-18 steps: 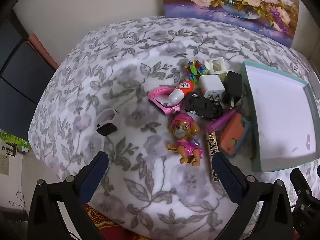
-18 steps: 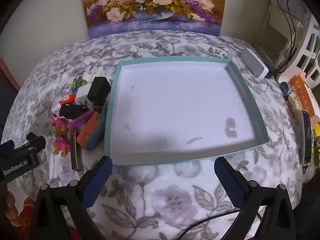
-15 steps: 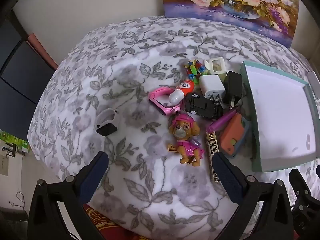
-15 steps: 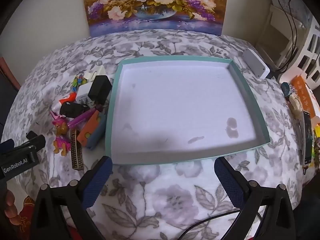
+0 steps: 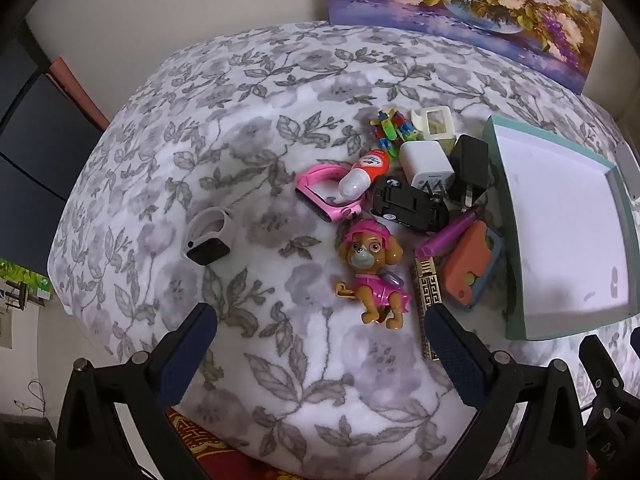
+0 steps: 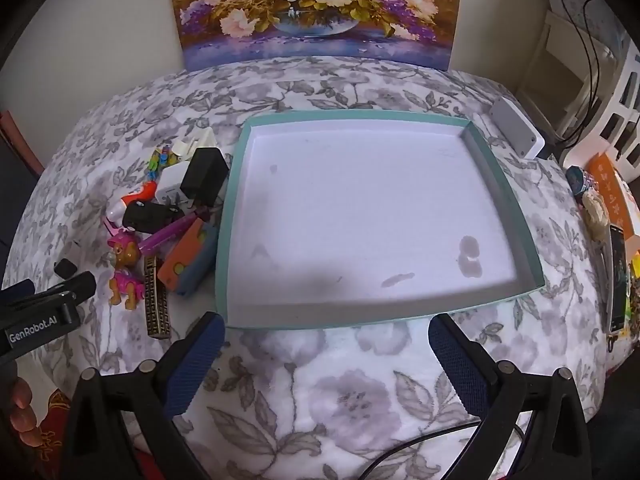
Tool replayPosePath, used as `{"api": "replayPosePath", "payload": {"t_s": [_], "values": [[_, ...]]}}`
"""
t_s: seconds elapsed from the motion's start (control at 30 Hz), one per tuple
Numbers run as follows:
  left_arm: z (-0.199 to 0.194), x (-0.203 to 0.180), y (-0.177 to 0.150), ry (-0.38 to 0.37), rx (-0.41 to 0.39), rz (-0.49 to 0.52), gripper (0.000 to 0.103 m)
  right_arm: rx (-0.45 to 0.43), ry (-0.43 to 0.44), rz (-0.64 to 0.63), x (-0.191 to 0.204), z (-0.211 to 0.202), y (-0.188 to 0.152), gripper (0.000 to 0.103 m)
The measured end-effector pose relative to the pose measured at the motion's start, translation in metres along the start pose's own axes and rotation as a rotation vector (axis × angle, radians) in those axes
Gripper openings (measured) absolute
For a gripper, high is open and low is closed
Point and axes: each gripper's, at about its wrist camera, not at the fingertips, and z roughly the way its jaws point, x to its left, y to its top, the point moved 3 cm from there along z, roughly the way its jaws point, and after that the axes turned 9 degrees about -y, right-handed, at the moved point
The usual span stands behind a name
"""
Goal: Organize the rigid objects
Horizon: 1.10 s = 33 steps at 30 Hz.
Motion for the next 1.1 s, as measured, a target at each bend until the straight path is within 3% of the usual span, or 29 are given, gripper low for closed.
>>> {"api": "replayPosePath", "payload": {"t_s": [1.1], "values": [[0.0005, -0.0024, 0.0, -0.01, 0.002, 0.026, 0.103, 0.027, 0.0, -0.004, -0.0048, 0.0071, 0.001, 0.103]]}}
